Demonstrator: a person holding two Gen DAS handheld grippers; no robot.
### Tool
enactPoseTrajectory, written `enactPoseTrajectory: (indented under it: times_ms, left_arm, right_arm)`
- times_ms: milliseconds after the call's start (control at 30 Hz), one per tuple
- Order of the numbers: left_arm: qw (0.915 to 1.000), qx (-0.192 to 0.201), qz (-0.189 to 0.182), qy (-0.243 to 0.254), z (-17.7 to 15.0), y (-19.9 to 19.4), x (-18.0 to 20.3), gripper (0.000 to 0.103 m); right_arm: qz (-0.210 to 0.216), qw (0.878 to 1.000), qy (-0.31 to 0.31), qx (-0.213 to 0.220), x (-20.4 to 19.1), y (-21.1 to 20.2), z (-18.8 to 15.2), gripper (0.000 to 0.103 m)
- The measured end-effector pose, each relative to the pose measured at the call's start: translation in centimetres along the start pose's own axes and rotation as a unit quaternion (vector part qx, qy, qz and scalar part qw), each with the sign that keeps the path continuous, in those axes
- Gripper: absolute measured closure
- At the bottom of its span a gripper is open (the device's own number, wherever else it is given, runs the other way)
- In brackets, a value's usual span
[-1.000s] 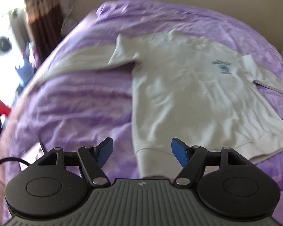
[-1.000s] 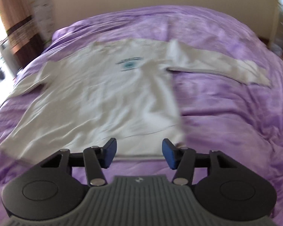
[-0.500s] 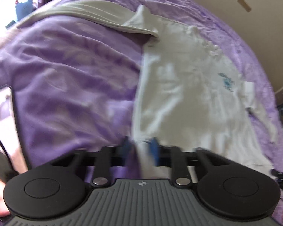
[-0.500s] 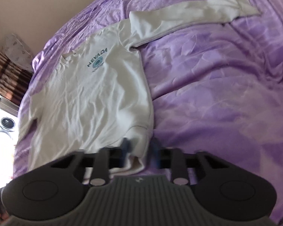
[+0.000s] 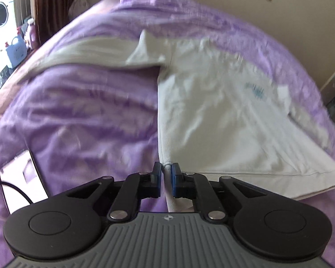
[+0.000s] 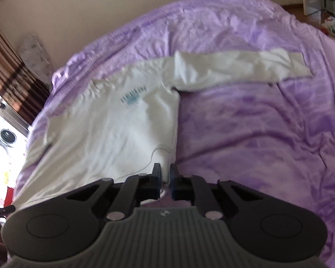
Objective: Fold small clothes
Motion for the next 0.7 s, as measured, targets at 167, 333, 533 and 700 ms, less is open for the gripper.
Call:
enactPoseTrajectory:
  times_ms: [167, 333, 533, 700]
  left_arm:
    - [0.9980, -0.059, 0.005, 0.019, -1.9, 3.1, 0.0, 0.093]
    - [0.9975, -0.061, 0.008, 0.035, -1.0, 1.8, -0.5, 0.072]
    - [0.9983, 0.004, 0.052, 0.027, 2.5, -2.1, -4.0, 0.056]
    - [0.9934, 0.062, 0.083, -0.049, 6.1, -4.9, -11.6, 0.050]
  right_arm:
    - [-0.039, 0.998, 0.020, -0.047, 2.8, 3.0, -1.8, 0.100]
    - [-0.083, 0.996, -0.023, -0.029, 2.3, 3.1, -2.0, 0.076]
    - [-0.094, 0.991, -0.091, 0.034, -0.4, 1.5, 0.0, 0.066]
    - [-0.064, 0.991, -0.104, 0.061, -2.7, 2.6, 1.7, 0.057]
Point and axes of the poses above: each gripper's, at about its wrist camera, not at the fingertips, and y roughly the way its jaws point, x to its right, z to its top, the point moved 2 cm from there along y, roughly the way its jaws point, and after that the axes turned 15 degrees about y, right-handed, at the moved point
